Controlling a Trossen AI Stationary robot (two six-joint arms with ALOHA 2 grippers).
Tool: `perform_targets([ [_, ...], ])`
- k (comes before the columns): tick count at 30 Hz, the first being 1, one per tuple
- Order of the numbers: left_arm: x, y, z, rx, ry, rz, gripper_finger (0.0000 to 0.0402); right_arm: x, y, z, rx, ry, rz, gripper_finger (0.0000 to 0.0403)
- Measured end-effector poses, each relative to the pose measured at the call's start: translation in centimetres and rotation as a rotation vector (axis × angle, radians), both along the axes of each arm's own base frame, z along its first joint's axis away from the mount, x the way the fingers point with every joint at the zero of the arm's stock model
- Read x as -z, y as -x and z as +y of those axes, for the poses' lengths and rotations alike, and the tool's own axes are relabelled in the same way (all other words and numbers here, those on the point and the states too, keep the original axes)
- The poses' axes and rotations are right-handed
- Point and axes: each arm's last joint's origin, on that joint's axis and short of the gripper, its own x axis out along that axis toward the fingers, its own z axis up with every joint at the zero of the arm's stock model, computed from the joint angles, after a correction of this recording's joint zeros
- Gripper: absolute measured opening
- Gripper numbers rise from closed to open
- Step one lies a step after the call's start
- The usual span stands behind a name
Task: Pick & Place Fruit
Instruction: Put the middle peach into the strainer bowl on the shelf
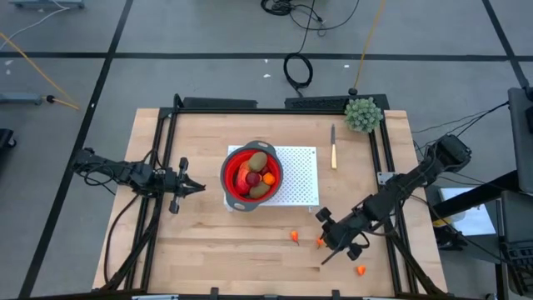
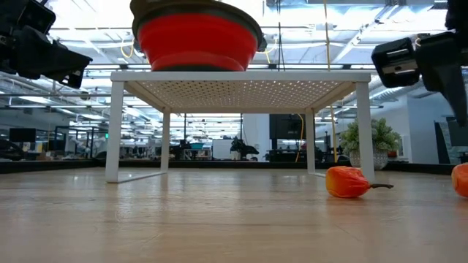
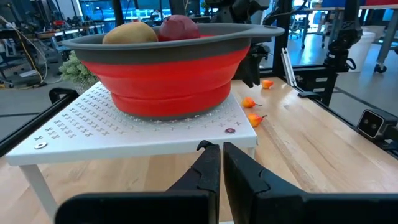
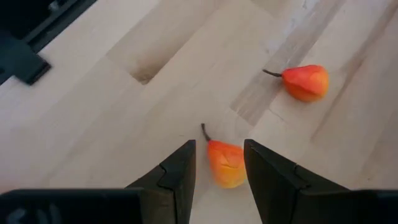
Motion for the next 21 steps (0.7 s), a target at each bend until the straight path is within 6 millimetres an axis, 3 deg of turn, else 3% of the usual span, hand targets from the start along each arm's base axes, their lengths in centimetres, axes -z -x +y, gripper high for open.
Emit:
perform_targets([
  [12, 0.0, 0.0, 0.0, 0.001, -0.005, -0.001, 0.0021, 0.0, 2.5, 3.0, -0.214, 0.178, -0.134, 0.0115],
  [21, 0.0, 0.0, 0.0, 0.0, -0.002, 0.0, 0.0021, -1.1, 0.9, 3.5, -0.255, 0.142, -0.33, 0.0114],
])
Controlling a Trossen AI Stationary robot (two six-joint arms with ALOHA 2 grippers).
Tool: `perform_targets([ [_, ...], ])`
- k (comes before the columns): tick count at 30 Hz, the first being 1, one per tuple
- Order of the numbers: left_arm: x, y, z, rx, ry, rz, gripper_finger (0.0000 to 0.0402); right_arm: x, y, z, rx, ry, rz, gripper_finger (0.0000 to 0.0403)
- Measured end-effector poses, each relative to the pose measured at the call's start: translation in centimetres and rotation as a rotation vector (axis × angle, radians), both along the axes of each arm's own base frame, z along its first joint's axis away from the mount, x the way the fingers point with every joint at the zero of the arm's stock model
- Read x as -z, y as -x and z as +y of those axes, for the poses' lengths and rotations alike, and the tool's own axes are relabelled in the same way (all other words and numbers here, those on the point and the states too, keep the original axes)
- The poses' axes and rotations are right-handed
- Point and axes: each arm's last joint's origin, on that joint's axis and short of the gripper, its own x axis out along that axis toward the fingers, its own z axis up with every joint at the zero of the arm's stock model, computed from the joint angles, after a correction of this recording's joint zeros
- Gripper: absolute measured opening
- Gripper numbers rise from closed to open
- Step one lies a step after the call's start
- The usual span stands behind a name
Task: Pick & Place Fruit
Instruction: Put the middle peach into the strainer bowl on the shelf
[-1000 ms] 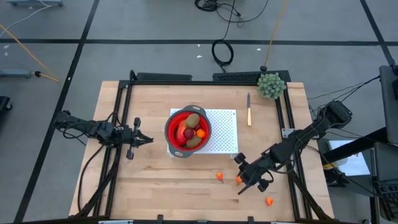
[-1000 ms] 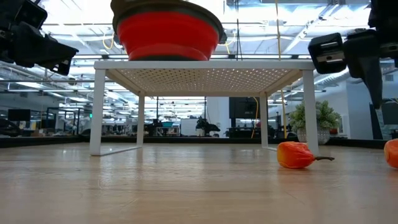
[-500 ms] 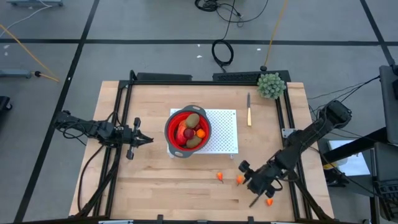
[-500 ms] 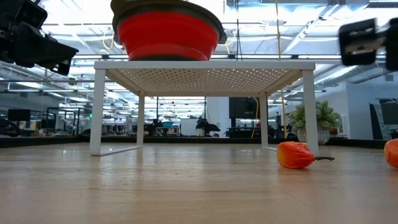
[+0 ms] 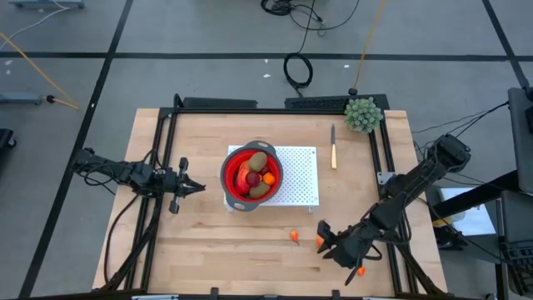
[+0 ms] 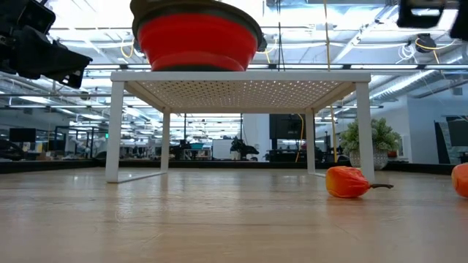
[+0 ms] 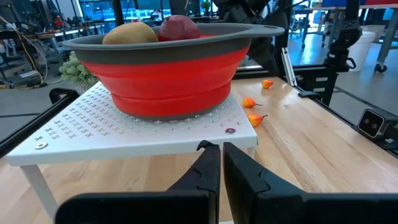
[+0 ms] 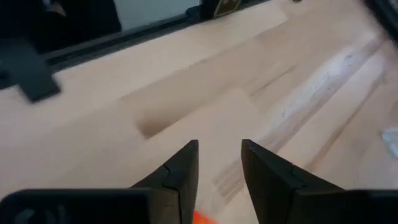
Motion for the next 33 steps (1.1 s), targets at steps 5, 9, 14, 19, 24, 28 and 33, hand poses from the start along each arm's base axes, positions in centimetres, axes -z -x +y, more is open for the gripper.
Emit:
perform_targets([
  [5, 0.0, 0.0, 0.0, 0.0, -0.001, 0.0, 0.0021, 1.0, -0.7, 0.2, -0.004, 0.021, -0.001, 0.0147],
  [9, 0.0, 0.0, 0.0, -0.001, -0.004, 0.0, 0.0021, 2.8, -0.9, 0.4, -0.037, 0.11, 0.046, 0.0181],
  [14, 0.0, 0.0, 0.0, -0.006, -0.005, 0.0, 0.0021, 4.1, -1.3, 0.4, -0.043, 0.255, 0.007, 0.0211],
  [19, 0.0, 0.0, 0.0, -0.008, -0.006, -0.001, 0.0021, 4.3, -1.3, 0.4, -0.069, 0.284, 0.007, 0.0219],
  [24, 0.0, 0.0, 0.0, -0.008, -0.017, -0.002, 0.0021, 4.5, -1.1, 0.3, -0.055, 0.287, 0.033, 0.0216],
  [28, 0.0, 0.0, 0.0, -0.007, -0.02, -0.002, 0.0021, 4.8, -0.8, 0.0, -0.039, 0.305, 0.081, 0.0216],
  [33, 0.0, 0.0, 0.0, -0.008, -0.024, -0.002, 0.0021, 5.0, -0.6, -0.5, -0.033, 0.337, 0.122, 0.0215],
])
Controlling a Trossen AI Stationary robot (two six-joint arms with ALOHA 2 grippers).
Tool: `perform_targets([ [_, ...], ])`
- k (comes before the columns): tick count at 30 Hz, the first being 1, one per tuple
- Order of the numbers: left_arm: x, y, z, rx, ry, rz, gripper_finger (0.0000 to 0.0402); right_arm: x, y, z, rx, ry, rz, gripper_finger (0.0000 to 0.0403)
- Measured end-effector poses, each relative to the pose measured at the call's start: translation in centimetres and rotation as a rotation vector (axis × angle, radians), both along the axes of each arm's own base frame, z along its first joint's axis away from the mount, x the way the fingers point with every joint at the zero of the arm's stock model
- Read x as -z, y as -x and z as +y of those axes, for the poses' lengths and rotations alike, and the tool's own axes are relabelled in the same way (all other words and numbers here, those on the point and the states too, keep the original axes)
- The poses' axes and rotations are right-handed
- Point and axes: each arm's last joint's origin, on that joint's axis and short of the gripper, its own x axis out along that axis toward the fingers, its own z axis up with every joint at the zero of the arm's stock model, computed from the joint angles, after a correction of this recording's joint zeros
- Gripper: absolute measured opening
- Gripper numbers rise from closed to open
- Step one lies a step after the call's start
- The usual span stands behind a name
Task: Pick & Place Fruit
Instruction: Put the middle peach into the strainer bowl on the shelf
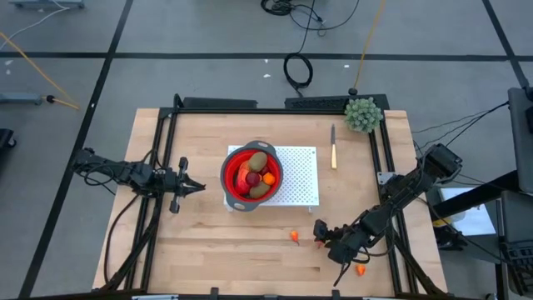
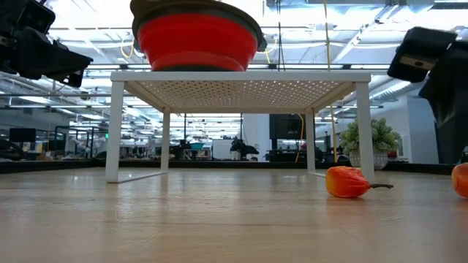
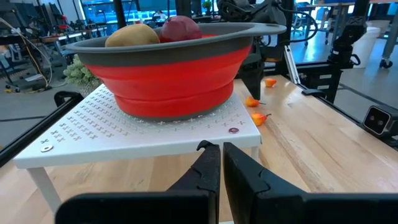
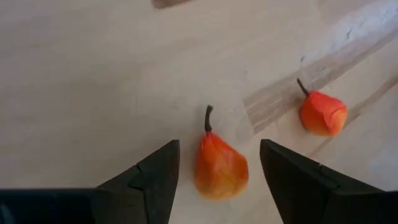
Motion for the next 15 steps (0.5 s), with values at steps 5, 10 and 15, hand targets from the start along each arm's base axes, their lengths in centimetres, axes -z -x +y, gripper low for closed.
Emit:
perform_targets([
  [5, 0.0, 0.0, 0.0, 0.0, 0.0, 0.0, 0.0021, 0.1, -0.5, -0.8, 0.024, -0.005, 0.03, 0.0213],
  [10, 0.0, 0.0, 0.0, 0.0, 0.0, 0.0, 0.0021, 0.2, -1.1, -1.6, 0.054, -0.066, 0.08, 0.0212],
  [15, 0.0, 0.0, 0.0, 0.001, 0.0, 0.0, 0.0021, 0.2, -1.1, -1.8, 0.053, -0.081, 0.101, 0.0196],
])
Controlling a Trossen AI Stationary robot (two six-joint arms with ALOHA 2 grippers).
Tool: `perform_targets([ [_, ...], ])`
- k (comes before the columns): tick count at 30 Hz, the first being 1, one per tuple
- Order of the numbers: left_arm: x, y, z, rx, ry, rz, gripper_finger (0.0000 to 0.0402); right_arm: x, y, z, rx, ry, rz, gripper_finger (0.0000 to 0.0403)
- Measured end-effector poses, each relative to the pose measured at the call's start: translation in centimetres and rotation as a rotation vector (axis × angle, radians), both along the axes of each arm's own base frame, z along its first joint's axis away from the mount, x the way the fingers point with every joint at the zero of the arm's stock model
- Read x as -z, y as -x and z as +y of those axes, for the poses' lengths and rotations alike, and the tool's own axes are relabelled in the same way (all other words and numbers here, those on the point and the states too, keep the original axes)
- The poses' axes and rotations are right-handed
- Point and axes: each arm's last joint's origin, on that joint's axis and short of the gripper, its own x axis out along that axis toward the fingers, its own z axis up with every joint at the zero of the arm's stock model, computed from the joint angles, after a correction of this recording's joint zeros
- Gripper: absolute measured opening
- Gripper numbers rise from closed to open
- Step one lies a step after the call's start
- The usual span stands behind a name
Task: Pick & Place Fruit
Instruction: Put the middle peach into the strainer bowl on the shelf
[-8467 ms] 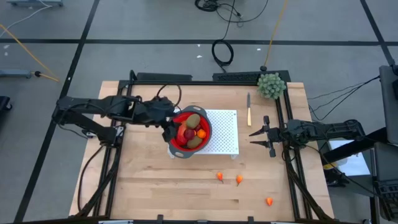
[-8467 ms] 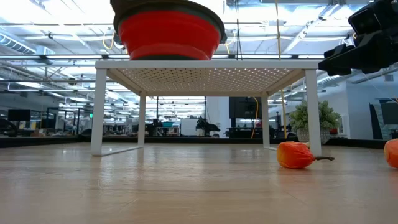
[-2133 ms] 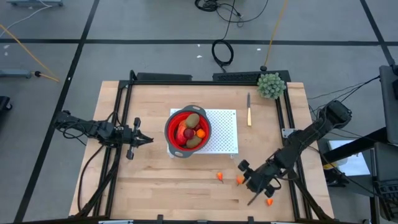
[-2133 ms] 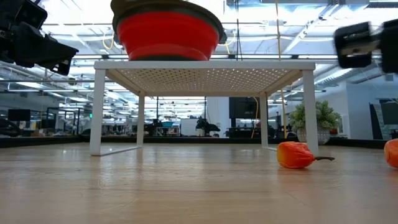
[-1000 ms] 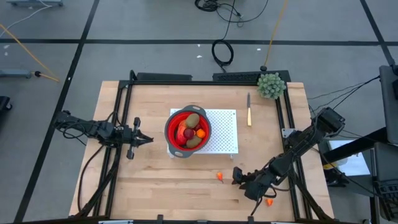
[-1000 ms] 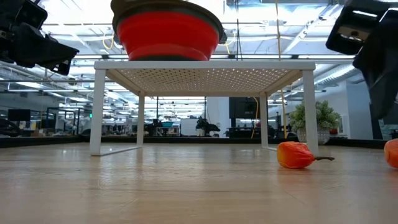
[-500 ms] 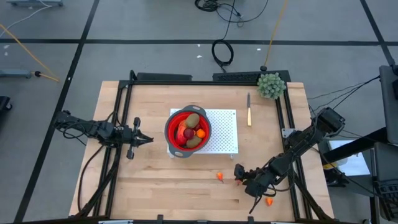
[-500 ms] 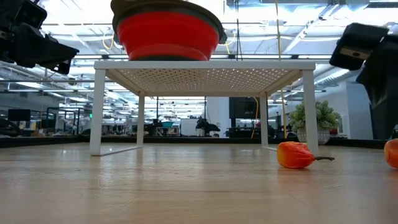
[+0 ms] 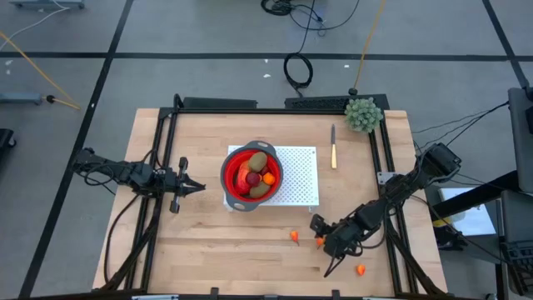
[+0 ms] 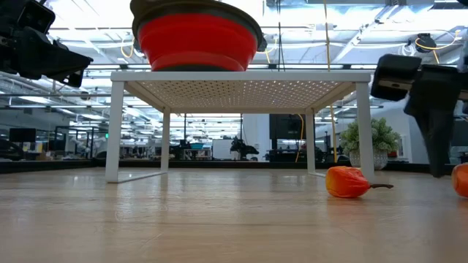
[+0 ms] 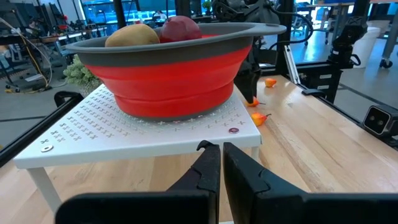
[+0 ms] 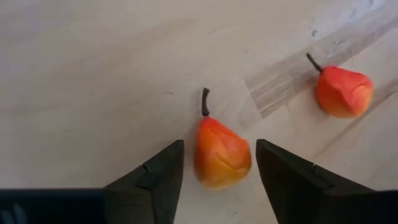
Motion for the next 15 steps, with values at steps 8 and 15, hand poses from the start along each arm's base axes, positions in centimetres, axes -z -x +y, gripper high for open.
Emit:
perform_targets([
  [8, 0.0, 0.0, 0.0, 0.0, -0.006, -0.001, 0.0021, 0.04, 0.07, -0.04, 0.042, -0.016, 0.016, 0.0127],
  [15, 0.0, 0.0, 0.0, 0.001, -0.006, -0.001, 0.0021, -0.14, -0.06, 0.12, 0.04, -0.033, -0.005, 0.0107],
])
